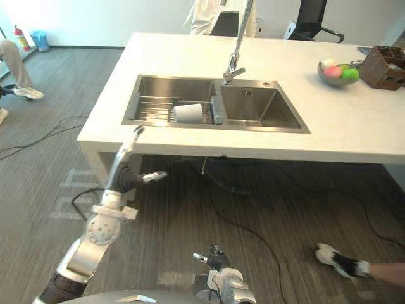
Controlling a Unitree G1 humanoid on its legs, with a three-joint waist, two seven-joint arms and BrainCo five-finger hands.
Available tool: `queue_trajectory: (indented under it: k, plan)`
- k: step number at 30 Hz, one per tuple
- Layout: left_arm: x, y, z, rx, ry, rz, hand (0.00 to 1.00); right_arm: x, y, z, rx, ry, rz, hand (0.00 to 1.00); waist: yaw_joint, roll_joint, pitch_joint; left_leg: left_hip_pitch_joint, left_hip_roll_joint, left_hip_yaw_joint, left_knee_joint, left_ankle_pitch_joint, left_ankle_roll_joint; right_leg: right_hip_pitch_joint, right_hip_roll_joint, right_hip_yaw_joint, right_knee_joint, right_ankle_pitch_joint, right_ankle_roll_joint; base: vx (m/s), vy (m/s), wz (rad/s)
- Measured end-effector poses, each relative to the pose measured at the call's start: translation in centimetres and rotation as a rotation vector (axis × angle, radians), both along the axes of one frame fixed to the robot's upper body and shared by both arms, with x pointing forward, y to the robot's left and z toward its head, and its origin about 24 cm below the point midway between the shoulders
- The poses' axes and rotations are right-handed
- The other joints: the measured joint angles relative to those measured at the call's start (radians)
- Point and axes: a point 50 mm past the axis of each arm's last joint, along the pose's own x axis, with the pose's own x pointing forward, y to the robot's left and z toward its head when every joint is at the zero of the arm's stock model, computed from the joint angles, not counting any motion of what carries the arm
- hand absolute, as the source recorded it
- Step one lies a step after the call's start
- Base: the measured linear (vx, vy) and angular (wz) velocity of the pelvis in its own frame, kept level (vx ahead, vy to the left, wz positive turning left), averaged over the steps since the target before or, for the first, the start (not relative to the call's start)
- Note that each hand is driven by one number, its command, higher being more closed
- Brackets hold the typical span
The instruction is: Walk over to the sink, pick up the cup, carry it to the dishwasher, place the cup inside the dishwasher, then close the dishwasher door
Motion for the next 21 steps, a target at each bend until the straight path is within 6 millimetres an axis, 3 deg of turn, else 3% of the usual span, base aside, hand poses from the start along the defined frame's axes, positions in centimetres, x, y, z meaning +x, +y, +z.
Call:
queue_trajectory:
  k: [1,3,4,5,6,7,8,9,10,12,13,15,16,17,19,20,21]
  plan:
    - [0.2,-0.5,0.4,0.017,-0.018,-0.026,0.0,0.1,0.0,0.1,0.0,-0.006,0.002,0.0,-0.005,0.003,0.001,0.006,0.016,-0.006,0.0,-0.008,-0.013,-0.004,0.004,-0.004,-0.087,0.007,-0.003,0.36,-0.251,0.2]
    - [1.1,-1.8,2.2,0.066,-0.075,-0.071,0.0,0.4,0.3,0.3,0.005,-0.011,0.012,0.0,-0.014,0.006,-0.001,0.032,0.076,-0.01,0.027,-0.063,-0.084,-0.009,0.012,0.049,-0.443,0.14,-0.016,0.36,-0.328,0.09]
    - [1.3,-2.0,2.5,0.075,-0.077,-0.077,0.0,0.4,0.3,0.3,0.009,-0.011,0.016,0.0,-0.017,0.009,-0.003,0.033,0.094,-0.009,0.053,-0.091,-0.103,-0.007,0.017,0.082,-0.504,0.179,-0.017,0.39,-0.38,-0.07]
    - [1.5,-2.2,2.9,0.09,-0.085,-0.078,0.0,0.1,0.6,0.4,0.019,-0.013,0.02,0.0,-0.018,-0.005,-0.011,0.031,0.123,-0.008,0.121,-0.155,-0.151,0.004,0.029,0.162,-0.596,0.233,-0.022,0.51,-0.545,-0.16]
    - [1.5,-2.2,2.9,0.102,-0.074,-0.073,0.0,-0.2,0.7,0.5,0.025,-0.012,0.038,0.0,-0.017,-0.005,-0.027,0.047,0.16,-0.008,0.177,-0.218,-0.193,0.01,0.041,0.191,-0.606,0.373,0.06,0.43,-0.466,-0.18]
    - [1.4,-2.5,2.5,0.105,-0.051,-0.077,0.0,0.0,0.2,0.7,0.013,-0.018,0.039,0.0,-0.018,0.025,-0.031,0.055,0.194,-0.007,0.193,-0.233,-0.206,0.009,0.068,0.188,-0.585,0.405,0.087,0.46,-0.487,-0.15]
    - [1.0,-3.8,2.2,0.098,-0.011,-0.118,0.0,0.2,-1.1,1.0,-0.023,-0.021,0.045,0.0,-0.028,0.078,-0.036,0.054,0.239,-0.009,0.195,-0.232,-0.208,0.008,0.111,0.169,-0.551,0.367,0.063,0.37,-0.34,-0.01]
    - [0.6,-5.1,2.4,0.098,-0.016,-0.172,0.0,0.2,-1.6,1.1,-0.031,-0.013,0.046,0.0,-0.026,0.092,-0.037,0.059,0.235,-0.001,0.182,-0.192,-0.205,0.0,0.116,0.165,-0.496,0.33,0.051,0.42,-0.399,0.07]
    - [0.5,-5.5,2.7,0.101,-0.023,-0.193,0.0,0.2,-1.6,1.1,-0.027,-0.008,0.047,0.0,-0.027,0.093,-0.039,0.074,0.235,0.007,0.172,-0.164,-0.21,-0.001,0.114,0.162,-0.462,0.31,0.054,0.36,-0.346,0.12]
    - [0.3,-6.2,3.6,0.097,-0.06,-0.218,0.0,-0.2,-1.3,1.0,-0.019,0.02,0.101,0.0,-0.026,0.077,-0.04,0.118,0.241,-0.011,0.188,-0.101,-0.219,-0.008,0.117,0.156,-0.329,0.187,0.04,0.27,-0.29,0.09]
    - [0.2,-6.3,3.6,0.099,-0.059,-0.22,0.0,-0.2,-1.2,1.0,-0.025,0.025,0.119,0.0,-0.026,0.074,-0.042,0.111,0.246,-0.022,0.217,-0.089,-0.213,-0.006,0.118,0.151,-0.311,0.162,0.031,0.22,-0.262,0.03]
    - [0.1,-6.5,3.1,0.133,-0.041,-0.23,0.0,-0.4,-1.2,0.9,-0.033,0.05,0.168,0.0,-0.025,0.071,-0.044,0.027,0.275,-0.06,0.378,-0.023,-0.135,0.018,0.134,0.144,-0.321,0.131,0.022,0.19,-0.228,0.01]
    - [0.4,-6.5,2.7,0.155,-0.01,-0.223,0.0,-0.7,-1.1,0.8,-0.034,0.08,0.205,0.0,-0.025,0.072,-0.039,-0.052,0.312,-0.065,0.525,0.099,-0.087,0.075,0.154,0.143,-0.387,0.137,0.002,0.2,-0.176,-0.03]
    - [0.6,-6.2,2.3,0.179,0.007,-0.207,0.0,-0.9,-1.1,0.6,-0.019,0.108,0.219,0.0,-0.023,0.068,-0.035,-0.091,0.33,-0.069,0.598,0.14,-0.086,0.12,0.165,0.143,-0.441,0.147,-0.012,0.28,-0.175,-0.05]
    - [1.2,-5.7,1.5,0.222,0.045,-0.172,0.0,-1.8,-1.5,0.0,-0.011,0.173,0.222,0.0,-0.025,0.067,-0.033,-0.14,0.3,-0.054,0.657,-0.053,-0.102,0.229,0.162,0.147,-0.545,0.171,-0.036,0.27,-0.104,-0.05]
    - [1.3,-5.5,1.4,0.235,0.05,-0.162,0.0,-2.0,-1.6,-0.2,-0.01,0.19,0.22,0.0,-0.024,0.067,-0.032,-0.145,0.28,-0.043,0.627,-0.086,-0.103,0.255,0.157,0.148,-0.567,0.176,-0.032,0.27,-0.063,-0.17]
    - [1.7,-4.7,1.3,0.258,0.056,-0.134,0.0,-2.1,-1.6,-0.5,-0.008,0.218,0.234,0.0,-0.018,0.066,-0.033,-0.15,0.225,-0.018,0.493,-0.126,-0.1,0.291,0.144,0.149,-0.599,0.192,-0.014,0.2,-0.016,-0.18]
